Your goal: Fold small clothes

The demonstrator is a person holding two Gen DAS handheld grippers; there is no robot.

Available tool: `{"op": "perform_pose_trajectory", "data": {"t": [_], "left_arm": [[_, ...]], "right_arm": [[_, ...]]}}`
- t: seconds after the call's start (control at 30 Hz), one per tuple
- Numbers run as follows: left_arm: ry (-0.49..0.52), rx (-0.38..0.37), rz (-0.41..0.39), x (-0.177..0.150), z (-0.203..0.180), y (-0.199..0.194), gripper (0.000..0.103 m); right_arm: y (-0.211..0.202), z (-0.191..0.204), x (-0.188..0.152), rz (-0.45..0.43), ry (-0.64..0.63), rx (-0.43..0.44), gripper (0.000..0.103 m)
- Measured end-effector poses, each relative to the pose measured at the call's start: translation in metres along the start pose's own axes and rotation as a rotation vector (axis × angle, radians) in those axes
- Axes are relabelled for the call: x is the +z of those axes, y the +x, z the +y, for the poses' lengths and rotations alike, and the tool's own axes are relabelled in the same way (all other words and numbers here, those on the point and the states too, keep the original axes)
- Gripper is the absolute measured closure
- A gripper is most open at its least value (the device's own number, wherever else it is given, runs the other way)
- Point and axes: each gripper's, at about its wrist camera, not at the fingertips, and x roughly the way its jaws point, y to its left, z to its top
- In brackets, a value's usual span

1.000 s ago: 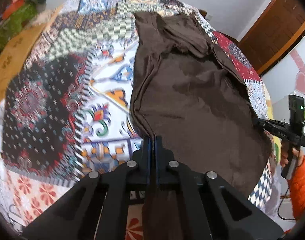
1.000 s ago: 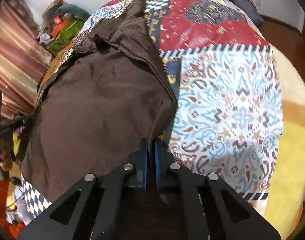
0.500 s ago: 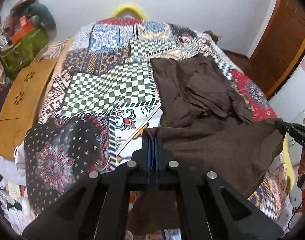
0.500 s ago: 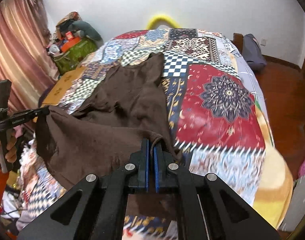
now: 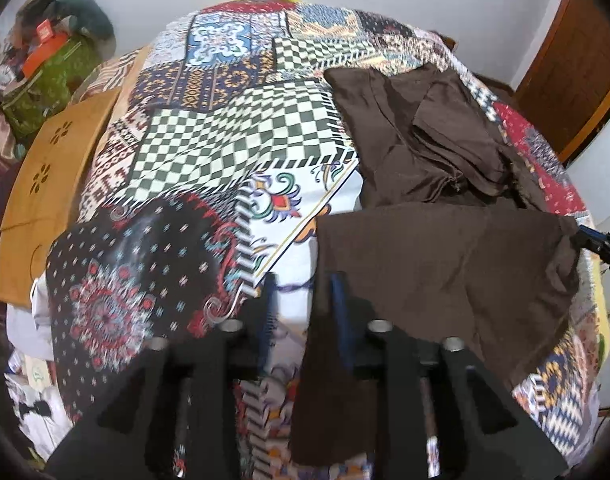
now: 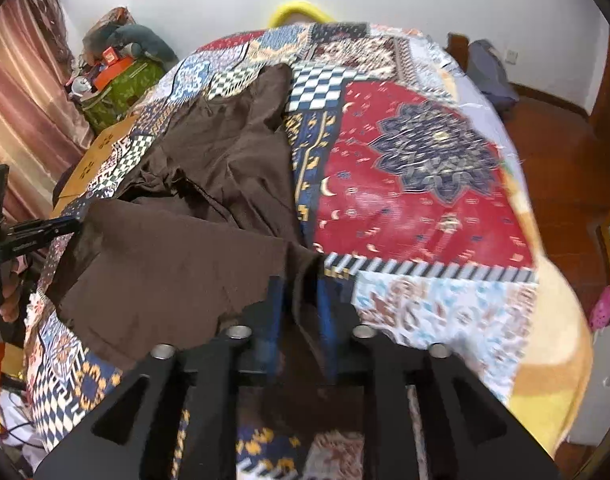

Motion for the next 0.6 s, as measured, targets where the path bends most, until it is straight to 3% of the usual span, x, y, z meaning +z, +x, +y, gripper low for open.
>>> {"op": "perform_pose_trajectory", "data": {"t": [0.07, 0.37, 0.5, 0.53, 0.6], "left_arm": [[-0.014, -0.008, -0.007, -0.009, 0.003, -0.009, 0.06], [-0.069, -0.069, 0.076, -0.062, 0.01, -0.016, 0.06], [-0.096, -0.093, 0.095, -0.071, 0.007, -0.008, 0.06], [-0.111, -0.1, 0.092, -0.071, 0.006, -0.007, 0.061], [-0.126, -0.122, 0.086, -0.071, 0.005, -0.007, 0.071]], "right_arm": [[-0.007, -0.004, -0.007, -0.01, 0.009, 0.001, 0.069], [0.009, -0.022, -0.053, 0.107, 0.065, -0.016, 0.068], [0.017, -0.022, -0.061, 0.1, 0.095, -0.006, 0.068], [0.017, -0.022, -0.06, 0.098, 0.101, -0.002, 0.068], [0.017, -0.022, -0.059, 0.098, 0.115, 0.022, 0.073]]}}
